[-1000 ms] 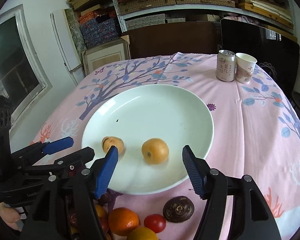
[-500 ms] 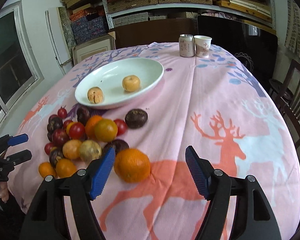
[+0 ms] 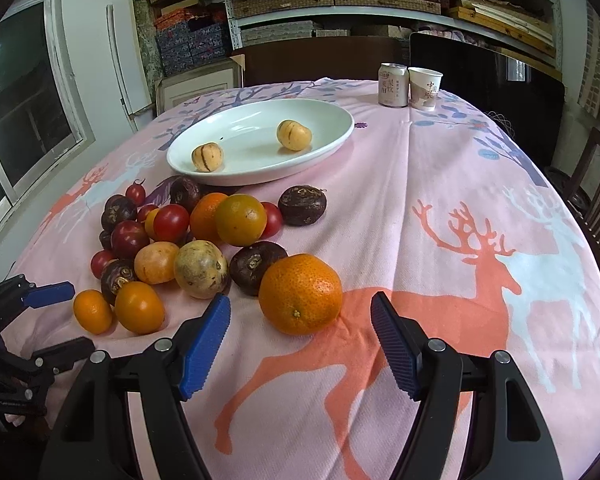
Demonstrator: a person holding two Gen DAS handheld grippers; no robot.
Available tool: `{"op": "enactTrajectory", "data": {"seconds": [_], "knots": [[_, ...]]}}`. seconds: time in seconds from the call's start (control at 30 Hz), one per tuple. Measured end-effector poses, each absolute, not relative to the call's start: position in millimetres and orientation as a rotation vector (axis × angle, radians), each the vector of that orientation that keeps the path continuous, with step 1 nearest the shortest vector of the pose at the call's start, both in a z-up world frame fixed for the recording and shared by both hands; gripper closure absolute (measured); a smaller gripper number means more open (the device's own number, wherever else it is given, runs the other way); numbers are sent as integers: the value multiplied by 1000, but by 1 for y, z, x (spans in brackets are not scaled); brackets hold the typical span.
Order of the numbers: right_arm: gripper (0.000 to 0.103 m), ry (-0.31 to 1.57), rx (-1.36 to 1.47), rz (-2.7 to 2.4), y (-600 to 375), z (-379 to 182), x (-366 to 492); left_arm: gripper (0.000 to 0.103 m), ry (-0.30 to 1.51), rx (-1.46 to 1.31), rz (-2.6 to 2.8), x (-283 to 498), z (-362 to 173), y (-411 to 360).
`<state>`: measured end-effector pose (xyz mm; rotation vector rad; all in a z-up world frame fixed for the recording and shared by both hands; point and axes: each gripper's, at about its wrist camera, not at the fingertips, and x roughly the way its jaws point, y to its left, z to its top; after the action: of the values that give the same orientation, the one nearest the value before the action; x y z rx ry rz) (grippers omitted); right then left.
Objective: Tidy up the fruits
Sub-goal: 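Grasp a small orange with the left gripper while the right gripper grasps another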
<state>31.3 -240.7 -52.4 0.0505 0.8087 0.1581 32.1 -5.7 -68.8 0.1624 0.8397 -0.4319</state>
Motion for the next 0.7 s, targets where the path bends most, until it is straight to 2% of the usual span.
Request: {"op": "enactTrajectory", "data": {"seconds": [0.03,0.07,0.27,0.37,0.43,0.7], "knots": [[30,811,52,157,-240,-53,32,63,849,146,-442,35,-71,-5],[30,813,56,158,-241,-54,32,67,859,135,-456,36,-73,-4],[30,827,78,149,-247,-58,35,66,845,147,-442,39,-77,-9],[30,826,75,148,-246,-59,35,63,854,153,-442,41,-82,-12],[30,816,67,148,-245,-57,33,68,841,149,-448,39,-81,-12],[30,781,21,317,-204,-37,11,69,739,70,-427,31,-48,12]]}}
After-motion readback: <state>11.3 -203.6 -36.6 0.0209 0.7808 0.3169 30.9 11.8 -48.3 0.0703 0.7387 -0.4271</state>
